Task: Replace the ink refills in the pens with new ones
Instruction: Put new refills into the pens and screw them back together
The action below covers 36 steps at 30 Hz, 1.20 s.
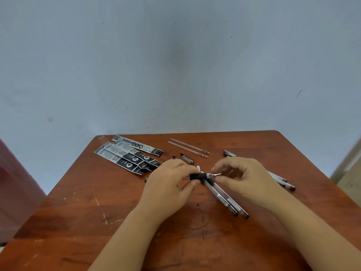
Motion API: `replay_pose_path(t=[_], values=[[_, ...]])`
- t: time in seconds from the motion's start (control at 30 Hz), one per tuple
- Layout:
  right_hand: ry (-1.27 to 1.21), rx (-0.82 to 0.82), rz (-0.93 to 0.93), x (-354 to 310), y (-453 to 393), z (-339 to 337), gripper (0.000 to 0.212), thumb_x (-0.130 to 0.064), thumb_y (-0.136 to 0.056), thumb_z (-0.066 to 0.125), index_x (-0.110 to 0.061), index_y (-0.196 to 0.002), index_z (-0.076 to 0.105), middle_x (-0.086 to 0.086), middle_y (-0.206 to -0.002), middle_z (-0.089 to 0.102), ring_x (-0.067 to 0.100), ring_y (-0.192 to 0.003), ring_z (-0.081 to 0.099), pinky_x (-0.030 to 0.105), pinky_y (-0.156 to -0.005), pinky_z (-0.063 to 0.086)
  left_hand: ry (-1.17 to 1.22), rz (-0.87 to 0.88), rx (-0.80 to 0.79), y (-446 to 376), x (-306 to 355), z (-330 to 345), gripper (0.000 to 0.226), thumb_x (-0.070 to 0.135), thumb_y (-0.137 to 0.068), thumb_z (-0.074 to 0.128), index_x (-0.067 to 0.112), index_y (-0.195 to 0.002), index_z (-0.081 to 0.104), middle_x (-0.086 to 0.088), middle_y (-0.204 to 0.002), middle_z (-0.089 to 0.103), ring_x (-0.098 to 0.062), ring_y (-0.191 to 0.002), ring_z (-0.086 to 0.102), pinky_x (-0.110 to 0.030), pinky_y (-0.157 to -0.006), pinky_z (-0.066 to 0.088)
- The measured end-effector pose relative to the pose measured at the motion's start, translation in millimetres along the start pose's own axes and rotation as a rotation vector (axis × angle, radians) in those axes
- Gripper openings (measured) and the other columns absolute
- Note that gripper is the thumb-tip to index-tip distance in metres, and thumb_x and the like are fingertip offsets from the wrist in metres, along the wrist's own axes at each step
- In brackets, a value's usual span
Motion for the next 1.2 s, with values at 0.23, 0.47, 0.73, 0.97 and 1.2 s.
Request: replay_pose_path(t=[0.23, 0.47, 0.73, 0.97, 1.2], values=[[0.061, -0.047, 0.018, -3, 0, 5, 0.027, -0.019, -0.084, 0.057, -0.04, -0.068, 0.057, -0.004, -0.067, 0.067, 0.008, -0.06, 0.056, 0.016, -0.059, 0.043, -0.012, 0.011, -0.006, -1, 2, 1, 0.034, 0.039, -0.074, 0.046, 0.019, -0.086, 0.07, 0.007, -0.075, 0.064, -0.006, -0.08, 0.047, -0.009, -0.059, 0.038], [0.049, 0.036, 0.022, 3, 2, -8, 0.035, -0.01, -0.078, 0.064, -0.043, -0.067, 0.057, -0.031, -0.063, 0.063, 0.0, -0.066, 0.057, 0.006, -0.059, 0.043, -0.039, -0.027, 0.0, -1, -3, -3, 0.02, 0.026, -0.07, 0.062, 0.019, -0.085, 0.071, 0.006, -0.075, 0.065, -0.005, -0.069, 0.054, -0.013, -0.061, 0.042], [0.12, 0.148, 0.066, 18, -3, -15, 0.033, -0.006, -0.074, 0.068, -0.034, -0.061, 0.058, -0.003, -0.069, 0.064, 0.007, -0.069, 0.055, 0.005, -0.059, 0.042, -0.041, -0.272, 0.075, -2, -39, -21, 0.021, 0.028, -0.087, 0.056, 0.023, -0.106, 0.063, 0.007, -0.098, 0.059, -0.004, -0.088, 0.044, -0.012, -0.07, 0.027], [0.567, -0.15, -0.097, -3, -33, 50, 0.008, -0.019, -0.087, 0.054, -0.018, -0.093, 0.059, -0.006, -0.095, 0.063, 0.013, -0.094, 0.056, 0.008, -0.068, 0.034, -0.124, -0.418, 0.07, 3, -61, -32, 0.024, 0.031, -0.091, 0.047, 0.026, -0.111, 0.058, 0.005, -0.104, 0.056, -0.011, -0.101, 0.048, -0.019, -0.076, 0.033], [0.693, -0.022, -0.17, -18, -53, 71, 0.017, -0.024, -0.082, 0.062, -0.01, -0.091, 0.066, 0.005, -0.097, 0.064, 0.021, -0.097, 0.053, 0.029, -0.076, 0.035, -0.063, -0.501, 0.073, 9, -73, -34, 0.024, 0.028, -0.09, 0.048, 0.024, -0.111, 0.059, 0.002, -0.107, 0.057, -0.015, -0.102, 0.049, -0.025, -0.08, 0.037]])
Point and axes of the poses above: each hand's wrist, its own y-axis away from the middle knuckle, its own z-axis out of the palm, x = y × z, the point moved 9 cm from there along -y, towards the middle knuckle
